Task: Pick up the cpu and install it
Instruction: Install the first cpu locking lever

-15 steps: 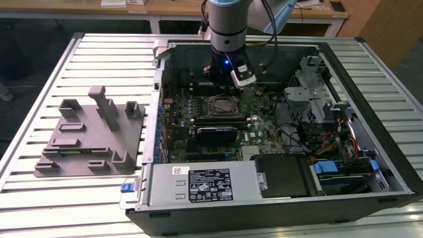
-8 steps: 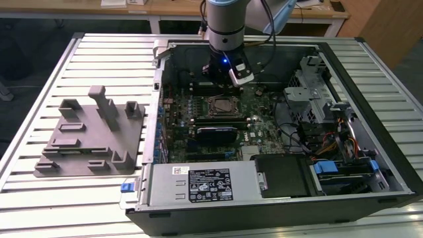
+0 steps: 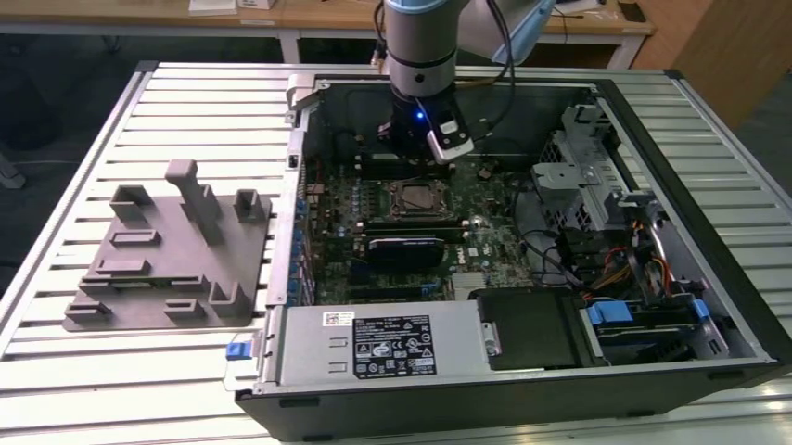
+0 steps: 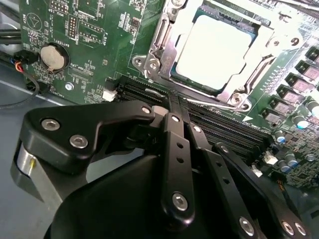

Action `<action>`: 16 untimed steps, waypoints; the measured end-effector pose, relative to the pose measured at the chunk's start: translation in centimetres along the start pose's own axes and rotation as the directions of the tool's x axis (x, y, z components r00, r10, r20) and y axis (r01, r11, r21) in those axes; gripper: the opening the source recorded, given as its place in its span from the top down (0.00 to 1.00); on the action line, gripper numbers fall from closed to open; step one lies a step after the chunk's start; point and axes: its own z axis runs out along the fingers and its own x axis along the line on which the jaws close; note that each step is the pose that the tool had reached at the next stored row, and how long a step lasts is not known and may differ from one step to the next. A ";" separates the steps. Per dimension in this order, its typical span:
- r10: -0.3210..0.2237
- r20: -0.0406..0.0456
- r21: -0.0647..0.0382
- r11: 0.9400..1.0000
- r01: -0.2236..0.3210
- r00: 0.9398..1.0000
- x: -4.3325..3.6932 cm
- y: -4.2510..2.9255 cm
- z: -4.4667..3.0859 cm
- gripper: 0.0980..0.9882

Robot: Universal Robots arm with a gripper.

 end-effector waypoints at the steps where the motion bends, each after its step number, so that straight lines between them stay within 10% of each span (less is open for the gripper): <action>1: 0.002 0.001 0.000 1.000 -0.002 1.000 0.03 -0.01 0.05 0.99; 16: 0.084 0.015 0.007 0.996 -0.084 0.996 0.44 -0.09 0.36 0.99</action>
